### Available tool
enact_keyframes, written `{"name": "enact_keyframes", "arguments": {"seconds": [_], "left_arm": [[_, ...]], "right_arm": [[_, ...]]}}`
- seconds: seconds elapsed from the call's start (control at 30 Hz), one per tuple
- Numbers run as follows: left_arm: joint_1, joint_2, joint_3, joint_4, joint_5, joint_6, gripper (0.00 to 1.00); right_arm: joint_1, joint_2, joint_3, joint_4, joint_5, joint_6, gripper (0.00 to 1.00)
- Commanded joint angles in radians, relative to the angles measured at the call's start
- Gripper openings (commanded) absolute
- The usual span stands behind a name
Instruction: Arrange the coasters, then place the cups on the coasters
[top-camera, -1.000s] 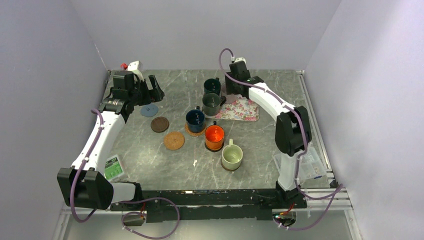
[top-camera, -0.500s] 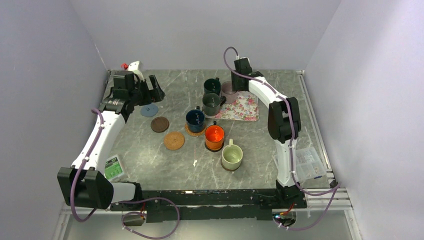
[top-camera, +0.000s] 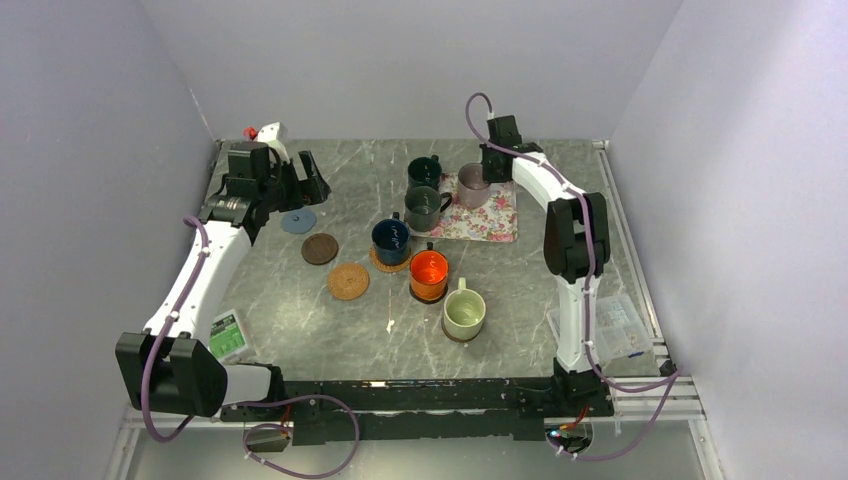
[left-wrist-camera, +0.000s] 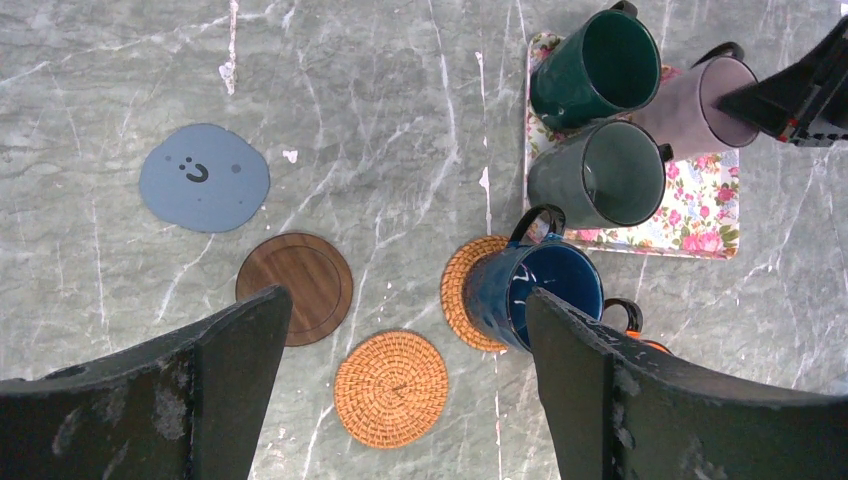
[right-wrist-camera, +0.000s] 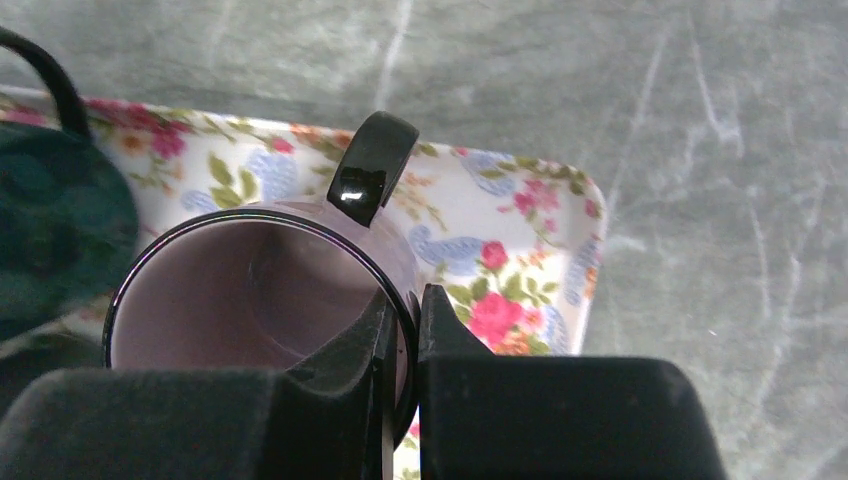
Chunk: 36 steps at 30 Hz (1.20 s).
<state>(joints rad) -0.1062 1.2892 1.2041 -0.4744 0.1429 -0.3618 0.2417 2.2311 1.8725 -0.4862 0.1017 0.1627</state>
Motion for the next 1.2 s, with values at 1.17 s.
{"name": "enact_keyframes", "arguments": {"seconds": [1.17], "left_arm": [[0.114,-0.127,-0.035,0.098,0.009,-0.018,0.94]], "right_arm": [[0.396,-0.750,-0.321,-0.070,-0.535,-0.437,0.00]]}}
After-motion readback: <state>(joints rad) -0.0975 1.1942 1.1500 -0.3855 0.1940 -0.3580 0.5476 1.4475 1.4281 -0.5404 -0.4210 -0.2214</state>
